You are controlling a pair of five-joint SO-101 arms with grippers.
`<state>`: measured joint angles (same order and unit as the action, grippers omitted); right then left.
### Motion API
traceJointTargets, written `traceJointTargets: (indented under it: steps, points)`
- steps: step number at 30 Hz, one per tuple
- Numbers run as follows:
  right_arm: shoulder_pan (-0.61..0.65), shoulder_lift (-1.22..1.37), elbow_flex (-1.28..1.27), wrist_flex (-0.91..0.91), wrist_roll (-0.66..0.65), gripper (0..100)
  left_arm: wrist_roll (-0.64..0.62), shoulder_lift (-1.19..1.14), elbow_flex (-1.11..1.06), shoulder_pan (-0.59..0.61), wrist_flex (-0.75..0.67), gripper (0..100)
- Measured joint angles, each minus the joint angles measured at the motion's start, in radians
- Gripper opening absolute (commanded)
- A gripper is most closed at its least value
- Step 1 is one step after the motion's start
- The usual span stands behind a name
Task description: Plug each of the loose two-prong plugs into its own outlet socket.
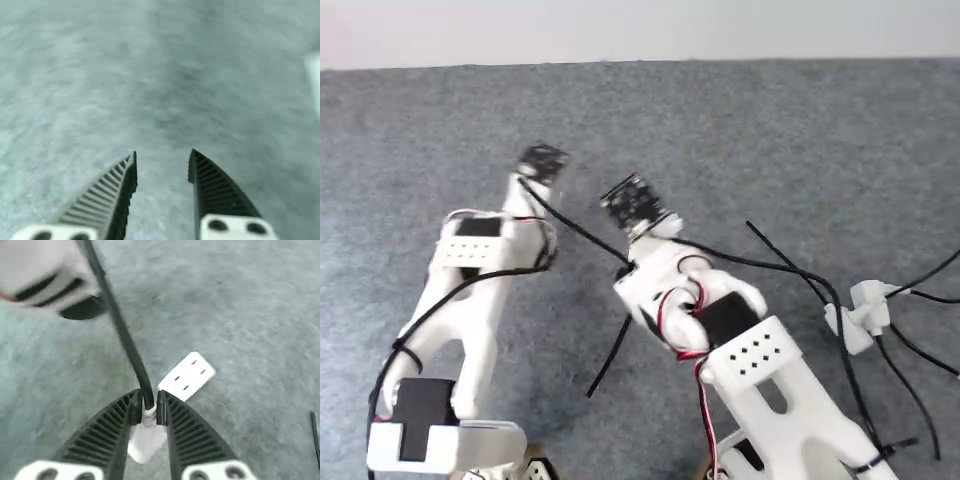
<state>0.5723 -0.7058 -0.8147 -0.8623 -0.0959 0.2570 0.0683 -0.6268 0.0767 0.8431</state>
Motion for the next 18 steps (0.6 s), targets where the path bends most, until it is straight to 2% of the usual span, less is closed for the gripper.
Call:
traceJointTargets:
  steps: [4, 9, 13, 18]
  points:
    - [-0.038, 0.000, 0.000, 0.025, 0.066, 0.9, -0.140, 0.000, -0.044, 0.069, -0.152, 16]
    - [-0.048, 0.000, 0.000, 0.043, 0.100, 0.9, -0.252, 0.000, -0.051, 0.126, -0.253, 16]
    - [-0.048, 0.000, 0.000, 0.058, 0.109, 0.9, -0.310, 0.000, -0.051, 0.157, -0.287, 16]
    - [-0.048, 0.000, -0.063, 0.147, 0.138, 0.9, -0.325, 0.000, -0.091, 0.163, -0.288, 16]
